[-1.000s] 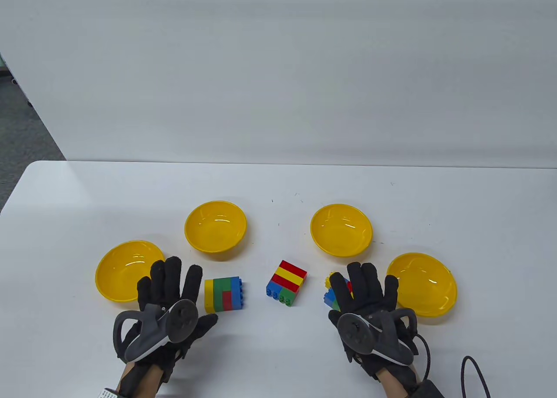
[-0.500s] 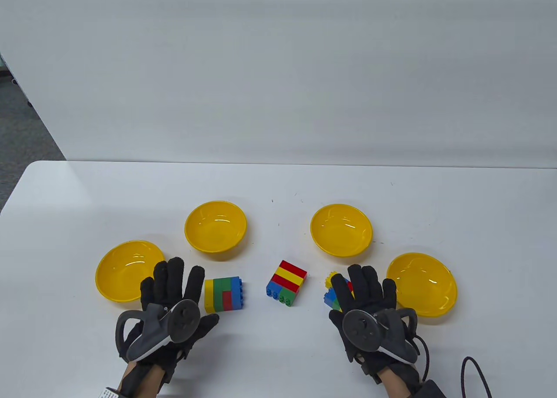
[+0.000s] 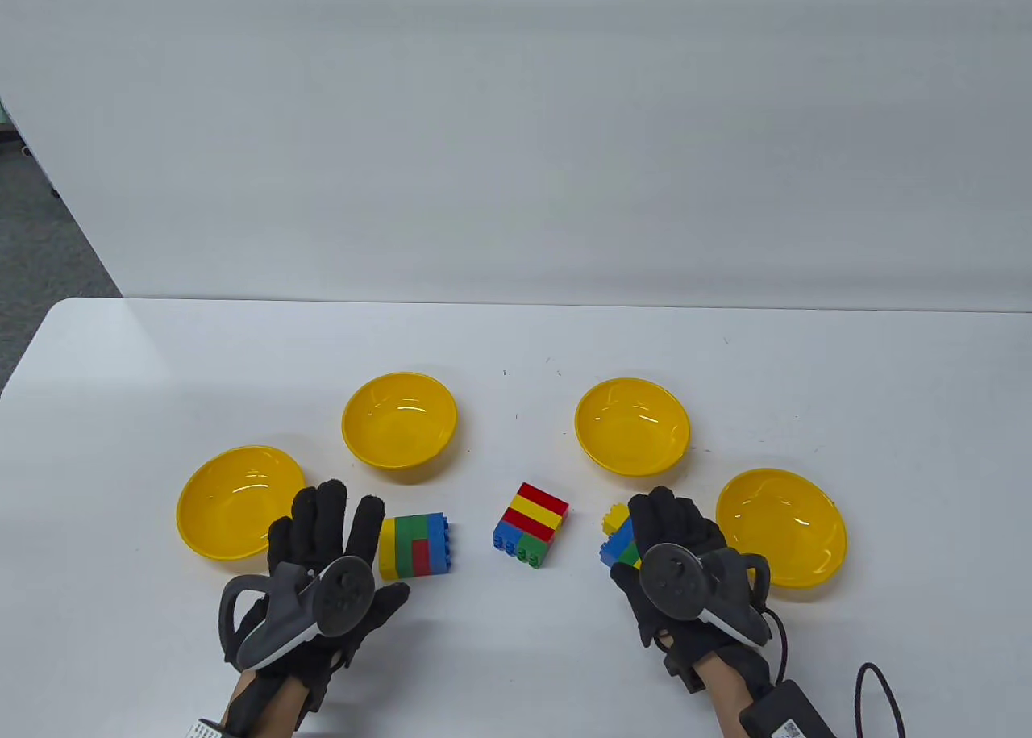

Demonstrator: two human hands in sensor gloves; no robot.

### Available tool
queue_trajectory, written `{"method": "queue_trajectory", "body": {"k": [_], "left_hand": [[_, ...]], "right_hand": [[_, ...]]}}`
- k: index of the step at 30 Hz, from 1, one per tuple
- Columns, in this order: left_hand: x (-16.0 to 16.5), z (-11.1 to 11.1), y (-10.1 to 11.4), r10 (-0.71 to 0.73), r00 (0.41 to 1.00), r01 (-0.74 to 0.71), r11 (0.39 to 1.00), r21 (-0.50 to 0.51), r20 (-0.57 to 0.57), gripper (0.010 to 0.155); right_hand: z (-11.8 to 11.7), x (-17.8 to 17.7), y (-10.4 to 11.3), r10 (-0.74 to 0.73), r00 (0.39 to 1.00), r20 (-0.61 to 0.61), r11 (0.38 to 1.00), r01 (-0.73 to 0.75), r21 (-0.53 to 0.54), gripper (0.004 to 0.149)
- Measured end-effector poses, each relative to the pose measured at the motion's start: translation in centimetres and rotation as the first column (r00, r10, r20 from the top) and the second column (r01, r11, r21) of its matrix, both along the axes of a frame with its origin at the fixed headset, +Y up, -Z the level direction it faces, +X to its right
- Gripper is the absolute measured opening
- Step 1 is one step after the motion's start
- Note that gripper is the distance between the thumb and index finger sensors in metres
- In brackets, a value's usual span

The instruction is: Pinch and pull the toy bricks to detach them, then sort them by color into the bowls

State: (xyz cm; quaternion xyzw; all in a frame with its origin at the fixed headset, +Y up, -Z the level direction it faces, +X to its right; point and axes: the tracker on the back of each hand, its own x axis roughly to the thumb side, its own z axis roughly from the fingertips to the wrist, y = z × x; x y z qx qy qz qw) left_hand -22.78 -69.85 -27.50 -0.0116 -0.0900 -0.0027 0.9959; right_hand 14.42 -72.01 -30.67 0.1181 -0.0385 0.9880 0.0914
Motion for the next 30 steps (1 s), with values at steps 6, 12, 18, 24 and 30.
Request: {"method": "queue_trajectory", "body": {"k": [6, 12, 18, 24, 30], "left_hand": [[0.1, 0.0, -0.1, 0.0, 1.0, 0.0, 1.0, -0.006, 0.004, 0.096], [0.3, 0.0, -0.2, -0.002, 1.0, 0.002, 1.0, -0.013, 0.007, 0.096], [0.4, 0.1, -0.1, 0.011, 1.0, -0.01, 1.0, -0.005, 0.017, 0.096], [0.8, 0.1, -0.2, 0.146, 0.986, -0.149, 0.988, 0.039, 0.083, 0.093], [1.9, 1.0, 0.5, 0.408, 0.885, -0.435, 0.896, 0.087, 0.223, 0.085]], "right_hand": [[-2.1, -0.8, -3.1, 0.086, 0.992, 0.091, 0.987, -0.072, -0.142, 0.092], [-3.0, -1.0, -4.1, 0.061, 0.986, 0.158, 0.985, -0.034, -0.168, 0.087], [-2.4, -0.4, -2.4, -0.064, 0.99, 0.126, 0.987, 0.081, -0.139, 0.088], [0.0, -0.7, 1.9, -0.475, 0.874, -0.1, 0.88, 0.469, -0.079, 0.087], [2.7, -3.0, 3.9, -0.686, 0.676, -0.268, 0.727, 0.656, -0.204, 0.088]]}}
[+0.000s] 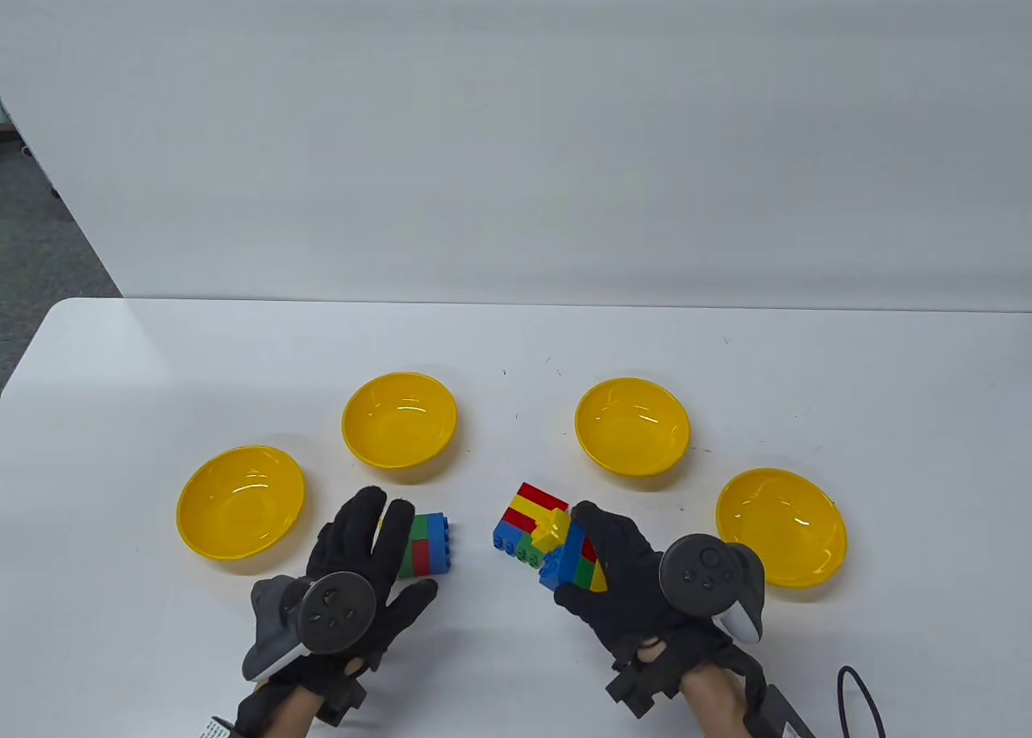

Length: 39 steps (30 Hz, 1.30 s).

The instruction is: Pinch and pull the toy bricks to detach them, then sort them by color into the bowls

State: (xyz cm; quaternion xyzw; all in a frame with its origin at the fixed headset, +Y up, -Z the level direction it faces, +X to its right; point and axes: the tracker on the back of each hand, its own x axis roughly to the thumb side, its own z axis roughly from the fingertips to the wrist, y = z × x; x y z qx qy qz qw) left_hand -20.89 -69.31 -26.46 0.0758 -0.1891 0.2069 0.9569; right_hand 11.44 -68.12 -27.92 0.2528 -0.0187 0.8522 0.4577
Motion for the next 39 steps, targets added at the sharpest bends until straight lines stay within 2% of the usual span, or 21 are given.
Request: {"method": "queue_trajectory", "body": {"k": [1, 2, 3, 4, 6, 10, 12, 15, 18, 21, 24, 30, 31, 32, 33, 34, 36, 39], "left_hand": [[0.2, 0.0, -0.1, 0.113, 0.993, -0.112, 0.994, -0.015, 0.034, 0.082], [0.5, -0.2, -0.3, 0.255, 0.965, -0.25, 0.965, -0.074, 0.064, 0.08], [0.9, -0.3, -0.6, 0.362, 0.928, -0.35, 0.927, -0.135, 0.083, 0.077], [1.5, -0.5, -1.0, 0.492, 0.864, -0.463, 0.859, -0.218, 0.103, 0.076], [2.4, -0.8, -1.4, 0.582, 0.803, -0.519, 0.789, -0.33, 0.127, 0.078], [3.3, -0.9, -2.0, 0.613, 0.774, -0.516, 0.756, -0.403, 0.158, 0.071], [3.3, -0.8, -2.2, 0.664, 0.734, -0.556, 0.708, -0.434, 0.142, 0.069], [3.4, -0.6, -2.0, 0.673, 0.725, -0.578, 0.709, -0.403, 0.144, 0.068], [3.5, -0.3, -1.8, 0.645, 0.75, -0.569, 0.742, -0.356, 0.145, 0.068], [3.5, -0.3, -1.7, 0.683, 0.713, -0.596, 0.709, -0.378, 0.158, 0.067], [3.4, -0.4, -1.6, 0.684, 0.711, -0.588, 0.706, -0.394, 0.164, 0.067], [3.3, -0.7, -1.8, 0.719, 0.674, -0.588, 0.661, -0.467, 0.169, 0.067], [3.0, -0.9, -2.0, 0.729, 0.667, -0.596, 0.646, -0.477, 0.154, 0.068], [3.0, -1.1, -2.3, 0.805, 0.577, -0.635, 0.549, -0.544, 0.139, 0.069], [3.0, -1.1, -2.4, 0.855, 0.509, -0.649, 0.456, -0.609, 0.098, 0.069], [2.9, -1.1, -2.4, 0.86, 0.501, -0.646, 0.446, -0.62, 0.096, 0.068], [2.7, -1.3, -2.5, 0.835, 0.541, -0.646, 0.491, -0.585, 0.103, 0.068], [2.1, -1.2, -2.3, 0.83, 0.551, -0.654, 0.496, -0.571, 0.09, 0.068]], "right_hand": [[0.3, -0.6, 0.1, -0.009, 0.999, -0.032, 1.0, 0.01, 0.006, 0.088], [0.7, -1.1, 0.1, -0.01, 0.998, -0.059, 1.0, 0.011, 0.012, 0.088], [0.8, -1.5, 0.1, -0.014, 0.996, -0.083, 1.0, 0.015, 0.016, 0.088], [1.1, -2.1, 0.0, -0.019, 0.994, -0.112, 1.0, 0.021, 0.016, 0.087], [1.4, -2.9, -0.2, -0.057, 0.986, -0.156, 0.998, 0.057, -0.006, 0.085], [1.8, -3.6, -0.6, -0.146, 0.972, -0.185, 0.988, 0.135, -0.069, 0.082], [1.7, -3.5, -0.9, -0.175, 0.964, -0.201, 0.983, 0.158, -0.097, 0.083], [1.8, -3.7, -1.4, -0.224, 0.957, -0.185, 0.97, 0.201, -0.135, 0.086], [1.7, -3.6, -1.5, -0.258, 0.951, -0.169, 0.961, 0.236, -0.141, 0.086], [1.6, -3.4, -1.4, -0.321, 0.932, -0.169, 0.942, 0.295, -0.162, 0.086], [1.6, -3.4, -1.4, -0.342, 0.925, -0.163, 0.932, 0.313, -0.18, 0.086], [1.6, -3.5, -1.4, -0.366, 0.913, -0.18, 0.923, 0.332, -0.196, 0.085], [1.5, -3.3, -1.5, -0.39, 0.899, -0.201, 0.914, 0.352, -0.201, 0.085], [1.5, -3.5, -1.4, -0.461, 0.857, -0.232, 0.878, 0.403, -0.257, 0.085], [1.6, -3.5, -1.3, -0.488, 0.845, -0.22, 0.862, 0.426, -0.275, 0.085], [1.5, -3.5, -1.3, -0.48, 0.85, -0.219, 0.867, 0.421, -0.266, 0.085], [1.4, -3.6, -1.6, -0.465, 0.861, -0.208, 0.872, 0.403, -0.279, 0.085], [1.1, -3.3, -2.5, -0.515, 0.846, -0.139, 0.827, 0.448, -0.34, 0.083]]}}
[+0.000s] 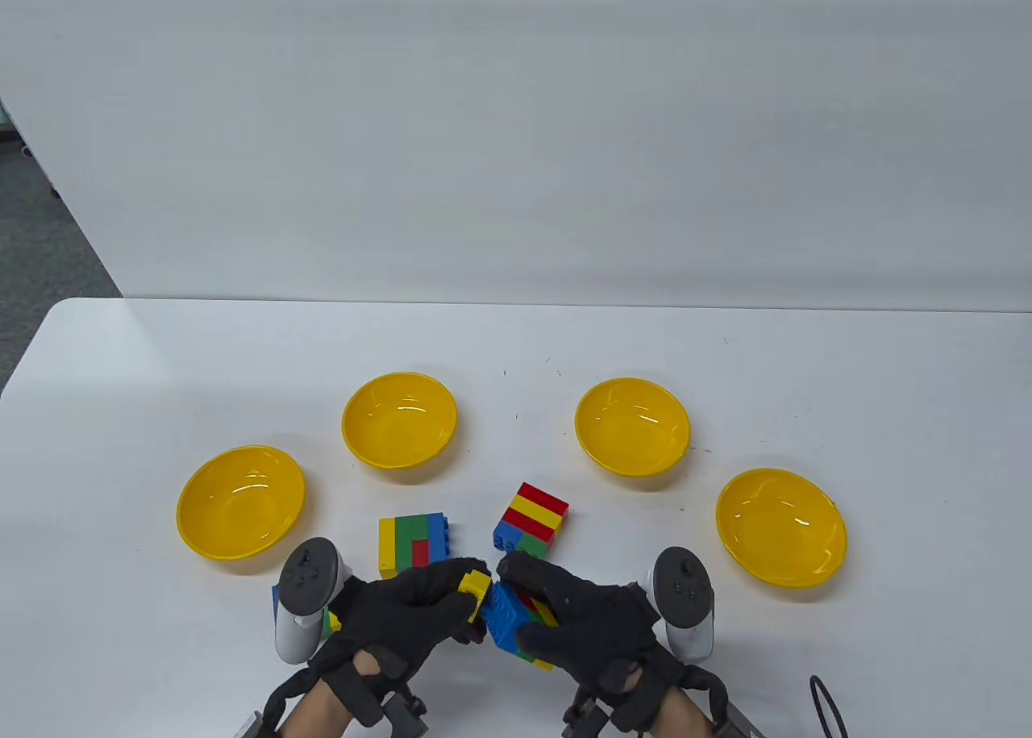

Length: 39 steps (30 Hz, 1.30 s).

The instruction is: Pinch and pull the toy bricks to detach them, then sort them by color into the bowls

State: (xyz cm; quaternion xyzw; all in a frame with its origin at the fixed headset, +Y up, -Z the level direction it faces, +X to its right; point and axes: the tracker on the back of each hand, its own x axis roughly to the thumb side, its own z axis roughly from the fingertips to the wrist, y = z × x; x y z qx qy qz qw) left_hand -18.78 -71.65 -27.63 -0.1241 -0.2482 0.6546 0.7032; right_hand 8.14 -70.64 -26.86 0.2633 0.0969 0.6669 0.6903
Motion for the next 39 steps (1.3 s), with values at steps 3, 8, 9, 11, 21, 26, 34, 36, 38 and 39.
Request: {"method": "queue_trajectory", "body": {"k": [3, 8, 9, 11, 21, 26, 34, 36, 38, 39], "left_hand": [[-1.8, 0.0, 0.9, -0.026, 0.997, 0.03, 0.998, 0.054, -0.076, 0.068], [-6.3, 0.4, 3.6, -0.094, 0.943, 0.148, 0.978, 0.149, -0.32, 0.068], [-7.0, 0.5, 4.4, -0.123, 0.917, 0.195, 0.968, 0.158, -0.378, 0.067], [-8.7, 0.5, 6.3, -0.224, 0.818, 0.361, 0.917, 0.17, -0.53, 0.067], [-15.7, -7.0, 8.0, -0.82, 0.113, 0.856, 0.367, -0.364, -0.561, 0.069], [-16.9, -9.5, 5.0, -0.903, -0.115, 0.856, 0.121, -0.503, -0.413, 0.069], [-16.3, -10.2, 5.0, -0.875, -0.11, 0.858, 0.156, -0.489, -0.472, 0.077], [-15.3, -9.9, 6.3, -0.853, -0.083, 0.875, 0.185, -0.448, -0.515, 0.075], [-13.8, -9.2, 8.0, -0.823, -0.02, 0.896, 0.238, -0.376, -0.568, 0.072], [-12.9, -8.8, 8.9, -0.8, 0.025, 0.901, 0.277, -0.333, -0.6, 0.072]], "right_hand": [[-0.3, 1.1, -0.4, -0.033, 0.997, 0.068, 0.998, 0.037, -0.057, 0.082], [-0.7, 3.1, -0.1, -0.016, 0.996, 0.086, 0.998, 0.021, -0.06, 0.084], [-0.8, 3.3, 0.1, -0.002, 0.997, 0.081, 0.998, 0.007, -0.059, 0.086], [-1.0, 3.7, 0.4, 0.002, 0.996, 0.085, 0.997, 0.004, -0.078, 0.09], [-0.6, 3.8, 1.2, 0.11, 0.994, -0.006, 0.994, -0.11, -0.015, 0.095], [-0.3, 3.3, 1.0, 0.168, 0.984, 0.057, 0.985, -0.17, 0.036, 0.092], [-0.6, 3.1, 0.9, 0.347, 0.934, 0.078, 0.932, -0.353, 0.078, 0.096], [-0.6, 2.9, 1.0, 0.382, 0.919, 0.096, 0.915, -0.39, 0.099, 0.097], [-0.4, 2.8, 1.1, 0.386, 0.911, 0.147, 0.906, -0.405, 0.125, 0.097], [-0.3, 2.8, 1.2, 0.395, 0.9, 0.185, 0.895, -0.422, 0.145, 0.097]]}}
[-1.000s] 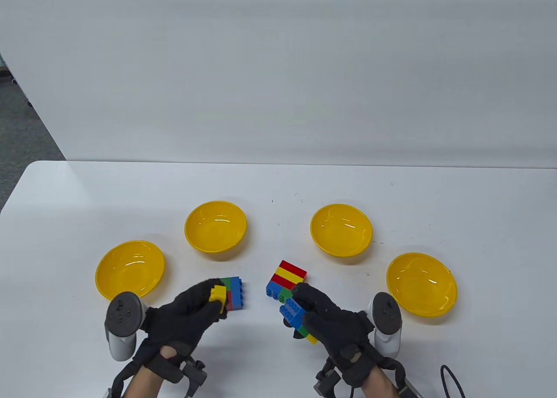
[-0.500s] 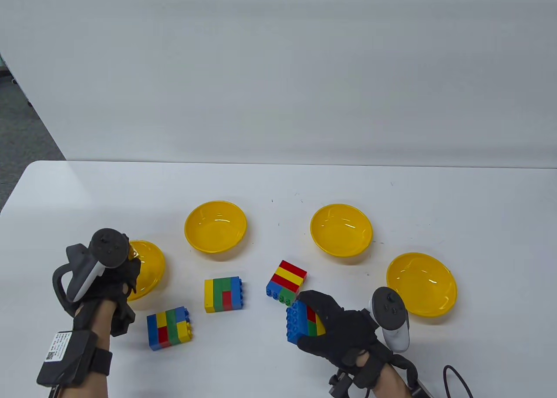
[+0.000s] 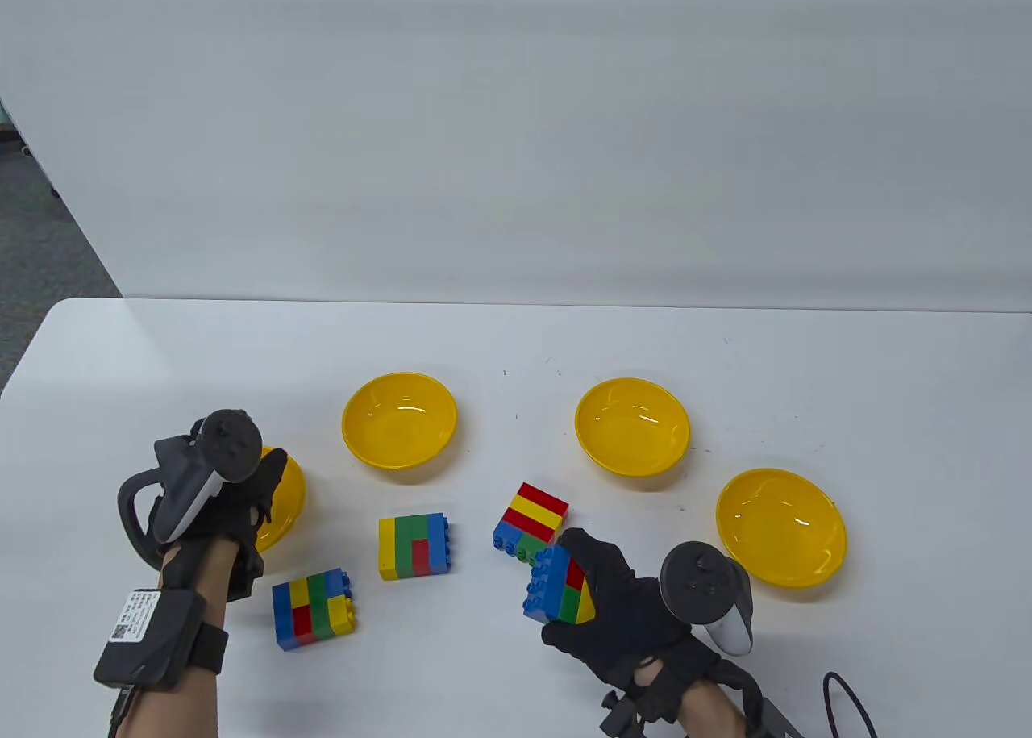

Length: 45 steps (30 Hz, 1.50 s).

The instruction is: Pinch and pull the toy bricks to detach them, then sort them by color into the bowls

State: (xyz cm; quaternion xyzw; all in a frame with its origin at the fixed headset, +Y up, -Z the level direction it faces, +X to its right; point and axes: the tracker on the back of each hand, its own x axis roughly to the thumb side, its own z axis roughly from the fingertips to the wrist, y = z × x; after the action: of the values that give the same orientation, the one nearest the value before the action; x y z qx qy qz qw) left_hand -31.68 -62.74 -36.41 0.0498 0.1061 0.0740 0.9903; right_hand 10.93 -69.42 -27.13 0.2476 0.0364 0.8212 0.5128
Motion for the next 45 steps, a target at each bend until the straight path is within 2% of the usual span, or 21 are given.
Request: {"method": "queue_trajectory", "body": {"k": [4, 7, 9, 12, 14, 15, 17, 18, 20, 25, 26, 30, 33, 35, 36, 37, 38, 39, 40, 43, 45], "left_hand": [[4.2, 2.5, 3.1, 0.116, 0.972, -0.136, 0.987, 0.09, 0.203, 0.072], [7.5, 4.9, 4.4, 0.223, 0.908, -0.287, 0.948, 0.138, 0.354, 0.072], [9.6, 6.4, 4.0, 0.317, 0.834, -0.406, 0.907, 0.113, 0.452, 0.071], [13.3, 8.0, 0.8, 0.483, 0.685, -0.554, 0.831, -0.041, 0.545, 0.076], [15.3, 8.7, -2.3, 0.601, 0.591, -0.612, 0.769, -0.187, 0.537, 0.084], [16.4, 8.9, -4.7, 0.691, 0.51, -0.658, 0.697, -0.286, 0.512, 0.084], [17.6, 9.1, -7.2, 0.787, 0.45, -0.626, 0.614, -0.481, 0.422, 0.084], [17.7, 9.1, -7.8, 0.822, 0.393, -0.648, 0.565, -0.511, 0.411, 0.079], [17.7, 9.1, -7.9, 0.865, 0.345, -0.701, 0.495, -0.513, 0.364, 0.074], [17.1, 9.0, -7.9, 0.867, 0.331, -0.71, 0.488, -0.508, 0.371, 0.071], [17.0, 9.0, -8.0, 0.864, 0.328, -0.713, 0.492, -0.499, 0.382, 0.071], [16.8, 8.7, -8.6, 0.925, 0.222, -0.721, 0.37, -0.586, 0.309, 0.071], [16.8, 8.6, -9.0, 0.938, 0.213, -0.719, 0.341, -0.606, 0.275, 0.072], [16.6, 8.3, -9.4, 0.955, 0.175, -0.732, 0.288, -0.618, 0.238, 0.073], [16.5, 8.0, -9.8, 0.985, 0.038, -0.744, 0.141, -0.653, 0.169, 0.073], [16.5, 8.1, -9.9, 0.994, -0.019, -0.747, 0.055, -0.662, 0.104, 0.073], [16.4, 7.8, -9.9, 0.995, -0.03, -0.742, 0.044, -0.669, 0.098, 0.073], [16.2, 7.7, -9.6, 0.992, -0.04, -0.73, 0.053, -0.682, 0.12, 0.071], [15.7, 7.6, -8.8, 0.982, 0.016, -0.764, 0.133, -0.631, 0.187, 0.071], [13.9, 7.3, -5.1, 0.894, 0.246, -0.804, 0.404, -0.436, 0.375, 0.071], [12.8, 6.8, -2.5, 0.82, 0.376, -0.78, 0.531, -0.331, 0.43, 0.07]], "right_hand": [[0.4, -0.2, 0.4, 0.039, 0.998, 0.041, 0.994, -0.043, 0.105, 0.097], [0.9, -0.8, 0.9, 0.097, 0.995, 0.03, 0.979, -0.101, 0.175, 0.098], [1.3, -1.1, 1.2, 0.11, 0.993, 0.049, 0.967, -0.118, 0.224, 0.098], [1.8, -1.5, 1.5, 0.118, 0.988, 0.095, 0.949, -0.14, 0.282, 0.097], [2.1, -1.6, 1.6, 0.131, 0.984, 0.123, 0.935, -0.164, 0.314, 0.096], [2.3, -1.7, 1.5, 0.141, 0.98, 0.139, 0.925, -0.18, 0.333, 0.096], [2.5, -1.9, 1.5, 0.185, 0.971, 0.149, 0.906, -0.227, 0.358, 0.096], [2.7, -2.1, 1.4, 0.221, 0.962, 0.161, 0.888, -0.267, 0.375, 0.095], [2.9, -2.1, 1.5, 0.226, 0.957, 0.183, 0.869, -0.283, 0.406, 0.096], [3.6, -2.9, 1.6, 0.223, 0.956, 0.192, 0.824, -0.29, 0.486, 0.095], [3.7, -2.9, 1.6, 0.205, 0.961, 0.188, 0.828, -0.273, 0.49, 0.095], [3.6, -2.7, 1.5, 0.136, 0.98, 0.144, 0.871, -0.187, 0.455, 0.095], [3.4, -2.6, 1.1, 0.125, 0.984, 0.126, 0.883, -0.168, 0.438, 0.095], [3.2, -2.5, 1.0, 0.092, 0.991, 0.102, 0.899, -0.126, 0.419, 0.095], [2.7, -2.0, 1.0, -0.01, 0.999, 0.053, 0.93, -0.01, 0.368, 0.095], [2.9, -2.1, 0.9, -0.109, 0.993, 0.043, 0.954, 0.092, 0.284, 0.095], [2.9, -2.1, 1.0, -0.102, 0.994, 0.05, 0.954, 0.083, 0.287, 0.095], [2.9, -2.1, 1.0, -0.085, 0.995, 0.058, 0.95, 0.063, 0.305, 0.095], [2.8, -2.1, 0.9, -0.082, 0.995, 0.064, 0.949, 0.059, 0.309, 0.095], [2.4, -1.8, 0.6, -0.112, 0.992, 0.051, 0.964, 0.096, 0.248, 0.095], [2.2, -1.1, 0.6, -0.114, 0.991, 0.067, 0.97, 0.096, 0.225, 0.095]]}}
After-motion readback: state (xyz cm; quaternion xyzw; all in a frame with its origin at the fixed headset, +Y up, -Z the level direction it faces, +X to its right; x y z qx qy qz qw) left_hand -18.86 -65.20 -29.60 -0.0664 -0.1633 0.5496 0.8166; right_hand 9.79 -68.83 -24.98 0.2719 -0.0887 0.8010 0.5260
